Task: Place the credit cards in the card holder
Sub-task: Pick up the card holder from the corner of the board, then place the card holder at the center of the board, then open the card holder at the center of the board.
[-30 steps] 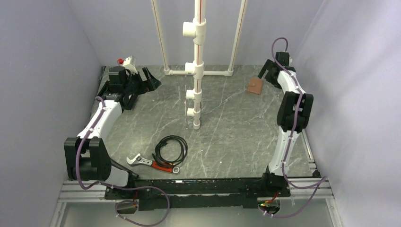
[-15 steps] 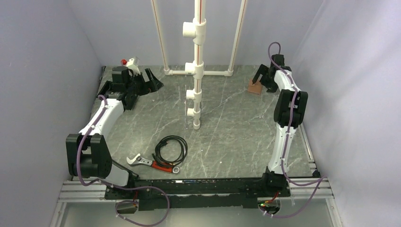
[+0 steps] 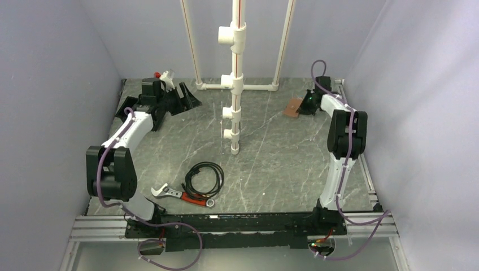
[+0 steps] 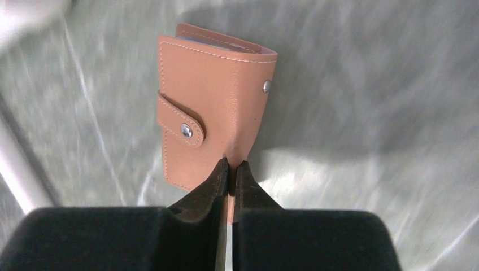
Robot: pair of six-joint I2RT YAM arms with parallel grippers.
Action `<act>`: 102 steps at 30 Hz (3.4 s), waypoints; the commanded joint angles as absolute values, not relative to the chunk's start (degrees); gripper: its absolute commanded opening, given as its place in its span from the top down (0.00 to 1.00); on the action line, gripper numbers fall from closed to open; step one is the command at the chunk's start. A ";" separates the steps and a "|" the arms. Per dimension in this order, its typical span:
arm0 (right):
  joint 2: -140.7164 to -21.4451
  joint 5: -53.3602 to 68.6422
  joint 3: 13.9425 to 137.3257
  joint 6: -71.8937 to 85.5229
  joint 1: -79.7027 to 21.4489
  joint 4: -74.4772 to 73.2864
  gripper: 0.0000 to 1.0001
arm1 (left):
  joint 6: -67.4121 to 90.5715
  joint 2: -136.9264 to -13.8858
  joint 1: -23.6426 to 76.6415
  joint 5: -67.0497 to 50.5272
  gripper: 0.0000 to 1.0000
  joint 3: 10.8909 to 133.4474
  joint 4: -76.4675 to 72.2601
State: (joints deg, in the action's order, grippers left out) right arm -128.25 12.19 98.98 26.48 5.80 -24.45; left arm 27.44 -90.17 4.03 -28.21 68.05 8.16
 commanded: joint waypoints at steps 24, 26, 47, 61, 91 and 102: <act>-65.80 14.28 23.91 39.75 -36.35 -7.40 0.66 | 59.31 -55.38 64.97 15.77 0.31 27.24 3.56; -65.38 13.00 23.37 39.98 -36.26 -6.92 0.58 | 57.83 -62.46 70.98 21.79 0.33 31.31 3.76; -67.71 29.42 17.11 39.21 -26.21 6.91 0.37 | 58.86 -93.87 65.01 10.01 0.93 45.36 1.07; -66.99 31.48 12.32 43.76 -28.47 16.44 1.00 | 58.64 -91.76 64.64 7.67 0.64 43.41 -1.64; -53.85 17.27 17.25 44.17 -33.42 -1.60 1.00 | 64.71 -101.55 67.00 17.14 0.50 64.24 18.34; -50.58 16.76 18.72 44.50 -33.35 -6.99 1.00 | 62.84 -97.07 63.49 15.90 0.85 56.76 20.43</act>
